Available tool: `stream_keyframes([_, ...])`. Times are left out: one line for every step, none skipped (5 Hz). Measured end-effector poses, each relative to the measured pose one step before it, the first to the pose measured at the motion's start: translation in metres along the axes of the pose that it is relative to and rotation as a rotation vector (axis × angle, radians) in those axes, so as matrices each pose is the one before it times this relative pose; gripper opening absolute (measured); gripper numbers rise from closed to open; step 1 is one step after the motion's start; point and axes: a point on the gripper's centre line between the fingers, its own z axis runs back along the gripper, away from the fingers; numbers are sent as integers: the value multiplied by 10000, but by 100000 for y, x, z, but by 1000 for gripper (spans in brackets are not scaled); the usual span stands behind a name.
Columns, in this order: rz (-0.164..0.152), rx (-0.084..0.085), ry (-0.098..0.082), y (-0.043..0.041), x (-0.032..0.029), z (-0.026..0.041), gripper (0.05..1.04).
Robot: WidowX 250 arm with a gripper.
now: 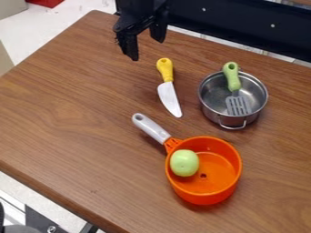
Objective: Put the knife in the silver pot
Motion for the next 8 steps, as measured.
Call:
stream_keyframes([-79, 416, 193, 567, -411, -1311, 999])
stream_keyframes([-1458, 406, 174, -784, -340, -949, 999])
stream_keyframes([-1808, -194, 357, -796, -300, -262, 999])
stream_keyframes([-1561, -536, 702, -402, -412, -185, 999])
stream_keyframes([-692, 64, 463, -452, -84, -141, 999])
stream_keyframes([52, 244, -270, -180, -622, -1073, 999])
stream_keyframes([-253, 393, -187, -289, -143, -1179, 999])
stream_keyframes([-329, -186, -228, -353, 30, -389, 999])
